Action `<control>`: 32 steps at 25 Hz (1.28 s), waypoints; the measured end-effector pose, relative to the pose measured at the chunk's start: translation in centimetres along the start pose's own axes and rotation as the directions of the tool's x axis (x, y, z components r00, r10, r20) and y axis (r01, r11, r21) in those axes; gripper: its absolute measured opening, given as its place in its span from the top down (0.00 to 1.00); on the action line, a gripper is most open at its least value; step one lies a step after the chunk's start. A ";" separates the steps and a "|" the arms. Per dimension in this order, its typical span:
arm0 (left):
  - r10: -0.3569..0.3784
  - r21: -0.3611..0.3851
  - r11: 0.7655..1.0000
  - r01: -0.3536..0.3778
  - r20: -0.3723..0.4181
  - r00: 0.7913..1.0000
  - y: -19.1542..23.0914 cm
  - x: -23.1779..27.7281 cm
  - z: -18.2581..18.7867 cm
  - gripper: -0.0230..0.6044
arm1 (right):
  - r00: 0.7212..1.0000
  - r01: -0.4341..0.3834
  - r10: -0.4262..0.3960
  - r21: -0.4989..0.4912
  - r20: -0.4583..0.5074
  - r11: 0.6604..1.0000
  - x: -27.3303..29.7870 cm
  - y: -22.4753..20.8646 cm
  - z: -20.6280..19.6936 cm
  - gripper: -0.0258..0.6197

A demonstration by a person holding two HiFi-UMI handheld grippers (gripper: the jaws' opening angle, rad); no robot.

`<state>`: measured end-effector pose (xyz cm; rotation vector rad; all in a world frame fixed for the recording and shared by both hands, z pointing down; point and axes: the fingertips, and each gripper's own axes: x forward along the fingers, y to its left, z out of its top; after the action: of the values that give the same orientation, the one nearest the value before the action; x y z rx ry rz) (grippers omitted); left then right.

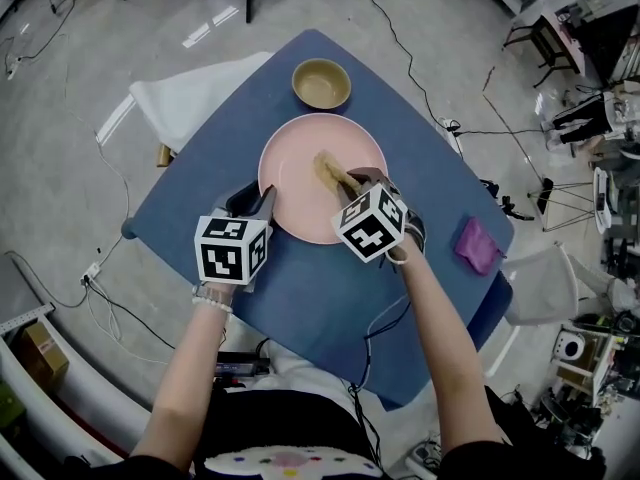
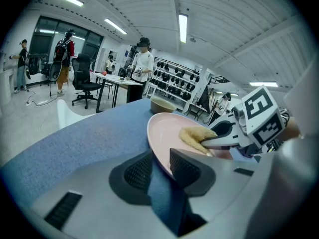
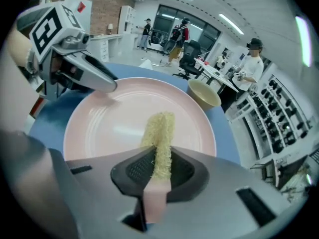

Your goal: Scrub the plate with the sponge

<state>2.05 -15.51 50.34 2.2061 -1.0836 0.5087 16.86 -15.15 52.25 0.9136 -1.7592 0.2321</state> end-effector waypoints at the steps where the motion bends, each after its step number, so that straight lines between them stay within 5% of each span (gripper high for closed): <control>1: 0.001 0.000 1.000 -0.001 0.001 1.000 0.0 0.0 0.0 0.77 | 0.999 0.032 -0.032 0.012 -0.005 0.999 0.2 -0.8 -0.2 0.87; 6: -0.004 -0.003 1.000 0.004 0.002 1.000 0.0 0.1 -0.1 0.77 | 0.985 0.172 -0.170 0.098 -0.029 0.980 0.5 -4.0 -1.3 0.87; 15: 0.024 0.116 0.993 -0.025 0.011 1.000 -0.1 -1.9 1.2 0.82 | 0.939 0.224 -0.301 0.369 0.165 0.902 -5.5 -4.6 -0.3 0.87; 26: -0.047 0.272 0.962 -0.002 0.172 0.984 -3.5 -9.6 5.9 0.95 | 0.820 0.153 -0.417 0.551 0.393 0.820 -16.0 0.2 2.1 0.87; 32: -0.106 0.326 0.945 0.026 0.229 0.968 -5.7 -13.0 7.5 0.95 | 0.778 0.113 -0.427 0.565 0.461 0.817 -19.9 3.3 3.3 0.87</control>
<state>-0.56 -10.54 35.27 2.6395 -1.1076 0.4146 14.58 -5.55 34.39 1.7787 -2.1131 0.2477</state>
